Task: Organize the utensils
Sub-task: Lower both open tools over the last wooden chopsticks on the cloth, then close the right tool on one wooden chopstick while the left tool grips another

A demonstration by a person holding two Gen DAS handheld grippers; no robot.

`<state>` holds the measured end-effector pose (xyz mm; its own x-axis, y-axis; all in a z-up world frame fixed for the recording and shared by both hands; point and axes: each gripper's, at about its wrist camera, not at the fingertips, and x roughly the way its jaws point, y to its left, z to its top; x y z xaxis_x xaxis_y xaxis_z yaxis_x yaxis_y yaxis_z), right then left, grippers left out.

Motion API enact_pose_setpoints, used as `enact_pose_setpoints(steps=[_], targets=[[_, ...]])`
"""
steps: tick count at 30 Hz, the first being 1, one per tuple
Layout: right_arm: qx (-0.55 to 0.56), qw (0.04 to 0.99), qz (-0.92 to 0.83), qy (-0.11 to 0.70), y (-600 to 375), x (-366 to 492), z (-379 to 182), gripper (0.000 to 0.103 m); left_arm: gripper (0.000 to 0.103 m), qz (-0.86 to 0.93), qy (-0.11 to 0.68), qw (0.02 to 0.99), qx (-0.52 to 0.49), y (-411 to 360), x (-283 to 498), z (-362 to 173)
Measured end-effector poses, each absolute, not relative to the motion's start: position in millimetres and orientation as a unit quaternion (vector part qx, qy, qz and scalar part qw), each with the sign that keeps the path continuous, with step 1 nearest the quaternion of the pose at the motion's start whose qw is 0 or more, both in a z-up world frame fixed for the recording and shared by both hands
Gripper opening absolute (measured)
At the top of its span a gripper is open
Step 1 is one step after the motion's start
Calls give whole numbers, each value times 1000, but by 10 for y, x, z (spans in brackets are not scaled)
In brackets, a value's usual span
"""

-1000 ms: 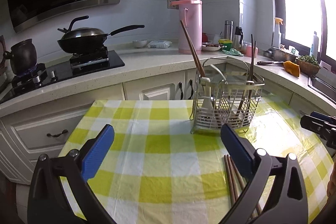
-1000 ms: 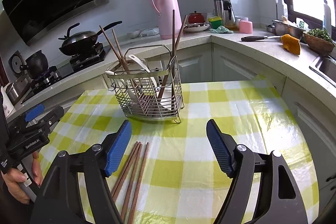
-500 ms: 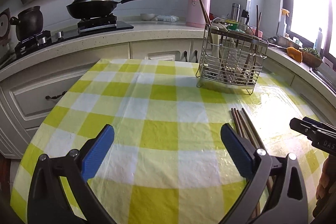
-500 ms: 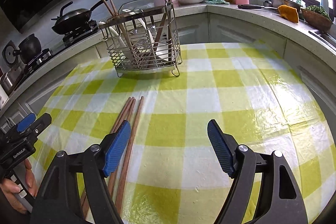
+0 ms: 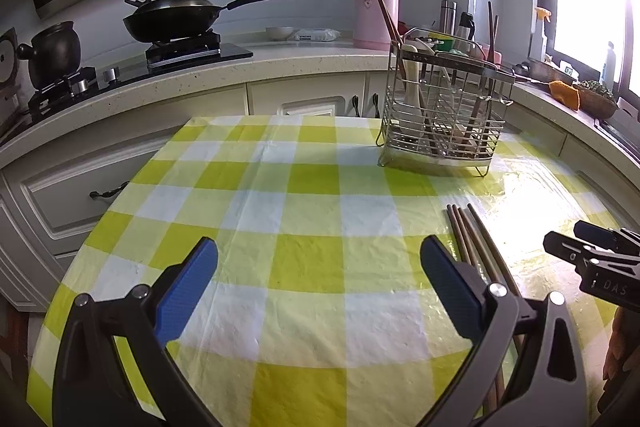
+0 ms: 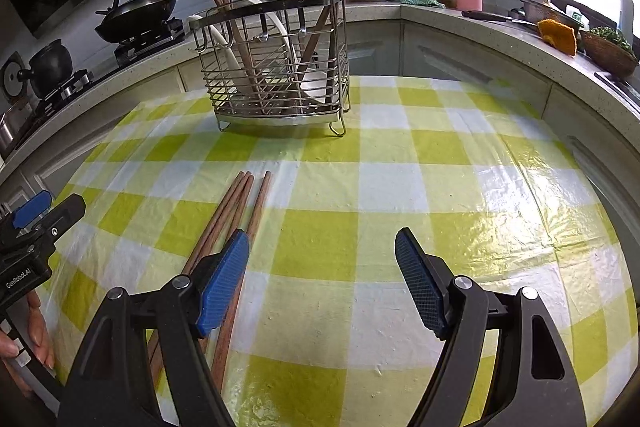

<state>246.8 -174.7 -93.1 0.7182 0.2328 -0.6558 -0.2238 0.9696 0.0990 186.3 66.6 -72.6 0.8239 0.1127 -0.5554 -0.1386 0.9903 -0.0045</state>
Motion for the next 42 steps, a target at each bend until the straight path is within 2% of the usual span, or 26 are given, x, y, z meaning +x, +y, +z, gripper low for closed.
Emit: enact_pose_setpoints(steps=[6, 12, 14, 22, 33, 34, 35, 36, 42], targets=[[-14, 919, 133, 371, -1581, 2526, -1007, 69, 98, 69, 288, 955, -26, 685, 1865, -730], [-31, 914, 136, 382, -1434, 2563, -1065, 52, 98, 69, 284, 956, -14, 669, 1855, -722], [-36, 911, 141, 387, -1395, 2581, -1075, 44, 98, 71, 281, 957, -9, 662, 1840, -721], [-59, 903, 146, 400, -1200, 2640, -1100, 28, 98, 71, 283, 956, -8, 683, 1834, -734], [-89, 897, 144, 409, -1024, 2722, -1161, 21, 98, 66, 291, 954, -7, 672, 1835, -763], [-90, 896, 145, 409, -1021, 2727, -1162, 18, 98, 64, 293, 954, -7, 665, 1839, -767], [-91, 896, 148, 409, -1018, 2728, -1164, 10, 98, 61, 296, 953, -7, 655, 1848, -773], [-93, 895, 151, 410, -1016, 2724, -1166, 9, 98, 57, 301, 952, -8, 642, 1860, -778], [-82, 897, 149, 408, -1146, 2671, -1170, 8, 97, 19, 342, 940, -5, 474, 2015, -840]])
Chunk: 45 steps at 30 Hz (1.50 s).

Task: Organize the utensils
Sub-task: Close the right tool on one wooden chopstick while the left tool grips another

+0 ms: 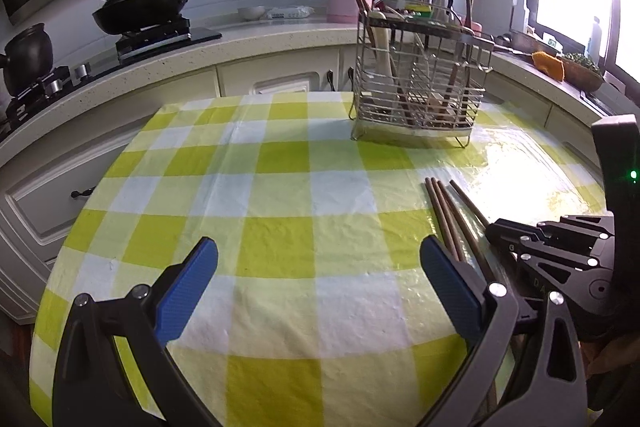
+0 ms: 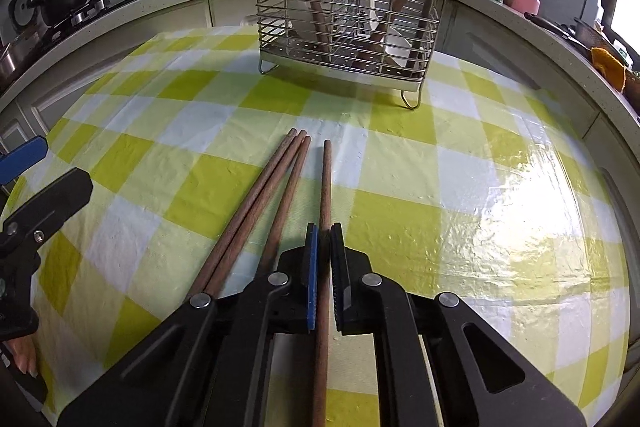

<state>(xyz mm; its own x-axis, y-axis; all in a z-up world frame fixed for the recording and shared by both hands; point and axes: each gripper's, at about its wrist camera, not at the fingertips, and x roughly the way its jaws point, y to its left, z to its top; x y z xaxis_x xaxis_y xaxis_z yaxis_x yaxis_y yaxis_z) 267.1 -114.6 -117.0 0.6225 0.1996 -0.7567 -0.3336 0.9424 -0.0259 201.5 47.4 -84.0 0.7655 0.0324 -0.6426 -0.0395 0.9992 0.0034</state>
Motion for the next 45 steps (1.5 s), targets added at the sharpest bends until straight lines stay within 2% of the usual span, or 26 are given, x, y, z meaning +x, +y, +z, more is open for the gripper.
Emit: enact_pose_setpoints(steps=[4, 10, 30, 35, 45], targets=[[-68, 899, 141, 410, -1303, 2644, -1173, 8, 96, -5, 363, 932, 7, 283, 2176, -893], [-48, 899, 137, 414, -1494, 2635, -1173, 8, 88, -21, 402, 915, 34, 22, 2442, -1028], [-22, 898, 153, 412, -1597, 2637, -1181, 8, 88, -16, 432, 900, 47, -62, 2660, -1189], [-23, 896, 152, 417, -1595, 2672, -1175, 8, 67, -40, 443, 894, 53, -174, 2661, -1213], [-66, 886, 153, 433, -1487, 2779, -1149, 8, 52, -58, 460, 885, 50, -252, 2774, -1201]])
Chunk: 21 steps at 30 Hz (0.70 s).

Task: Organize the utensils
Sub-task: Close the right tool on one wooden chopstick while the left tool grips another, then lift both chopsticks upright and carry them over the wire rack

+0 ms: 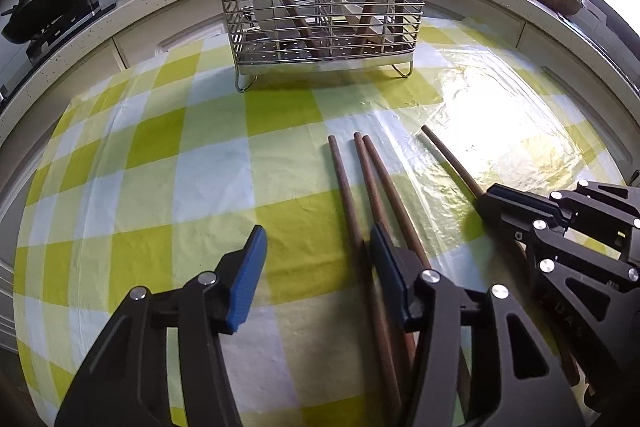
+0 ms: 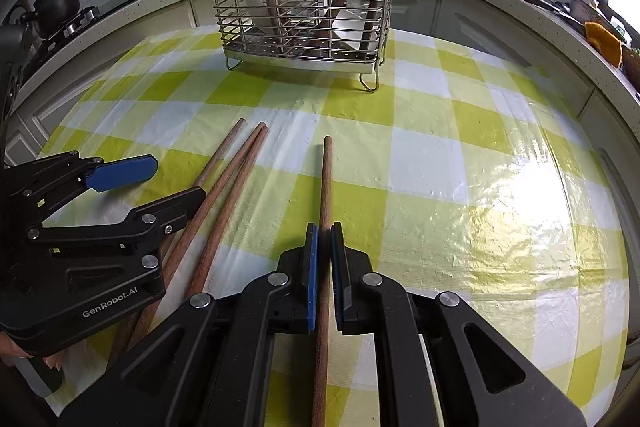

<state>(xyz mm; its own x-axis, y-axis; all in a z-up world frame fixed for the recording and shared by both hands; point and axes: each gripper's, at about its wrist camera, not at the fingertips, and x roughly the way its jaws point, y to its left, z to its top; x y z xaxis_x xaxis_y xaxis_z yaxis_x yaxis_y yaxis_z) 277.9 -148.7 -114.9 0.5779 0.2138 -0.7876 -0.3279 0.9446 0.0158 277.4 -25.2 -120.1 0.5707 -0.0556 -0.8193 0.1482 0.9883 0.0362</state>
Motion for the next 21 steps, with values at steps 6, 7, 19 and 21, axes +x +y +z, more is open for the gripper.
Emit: enact_pose_setpoints(steps=[6, 7, 19, 21], targets=[[-84, 880, 158, 440, -1456, 2821, -1144, 9, 47, -71, 467, 879, 56, -287, 2815, -1189], [-85, 880, 159, 440, -1458, 2821, -1145, 9, 43, -74, 467, 879, 58, -297, 2813, -1191], [-52, 891, 175, 416, -1556, 2776, -1081, 7, 6, -91, 446, 889, 36, -236, 2770, -1127], [-44, 895, 175, 408, -1585, 2768, -1015, 7, 6, -90, 438, 894, 30, -183, 2747, -1045]])
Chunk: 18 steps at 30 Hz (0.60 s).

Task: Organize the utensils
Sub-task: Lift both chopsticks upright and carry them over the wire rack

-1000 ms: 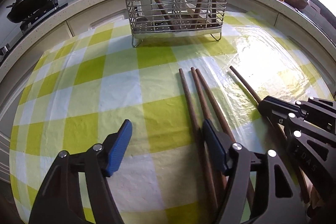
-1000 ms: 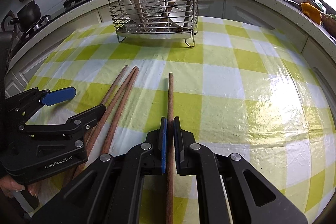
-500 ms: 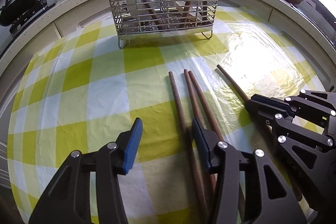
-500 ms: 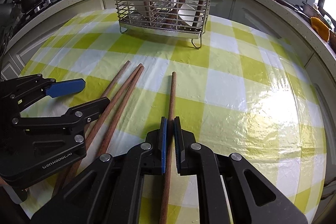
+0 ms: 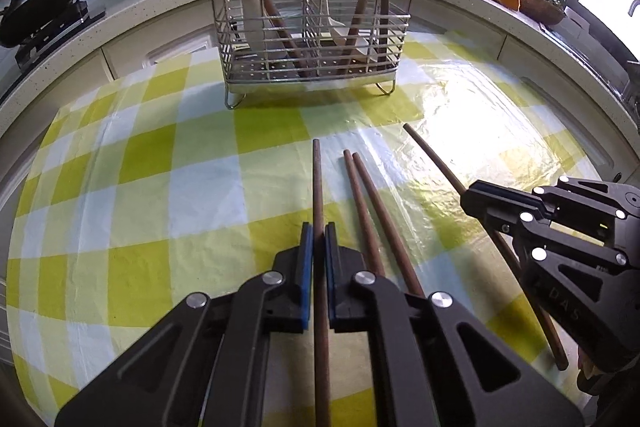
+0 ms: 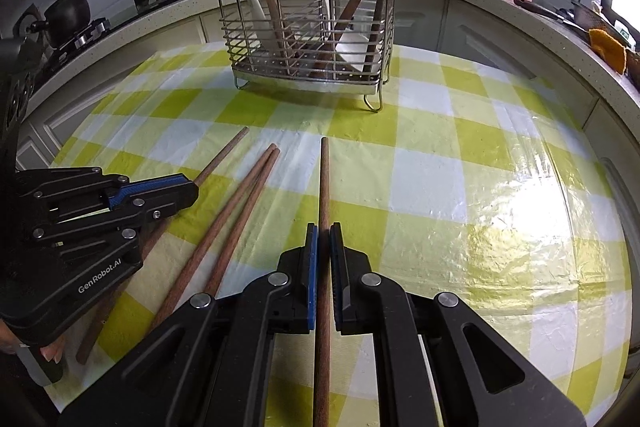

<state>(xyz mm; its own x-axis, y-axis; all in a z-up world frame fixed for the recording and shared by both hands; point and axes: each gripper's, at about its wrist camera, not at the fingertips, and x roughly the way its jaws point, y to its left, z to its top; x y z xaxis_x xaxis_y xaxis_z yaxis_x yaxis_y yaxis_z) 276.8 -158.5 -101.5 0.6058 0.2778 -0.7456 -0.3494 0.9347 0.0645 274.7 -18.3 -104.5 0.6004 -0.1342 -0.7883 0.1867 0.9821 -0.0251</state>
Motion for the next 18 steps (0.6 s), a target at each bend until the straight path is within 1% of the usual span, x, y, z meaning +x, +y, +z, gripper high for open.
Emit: enact_pose_setpoints(steps=[6, 18], targets=[[-21, 909, 178, 377, -1655, 2724, -755, 8, 6, -81, 407, 910, 11, -23, 2663, -726], [7, 936, 187, 298, -1771, 2541, -149, 8, 6, -64, 318, 946, 3, 147, 2352, -20]])
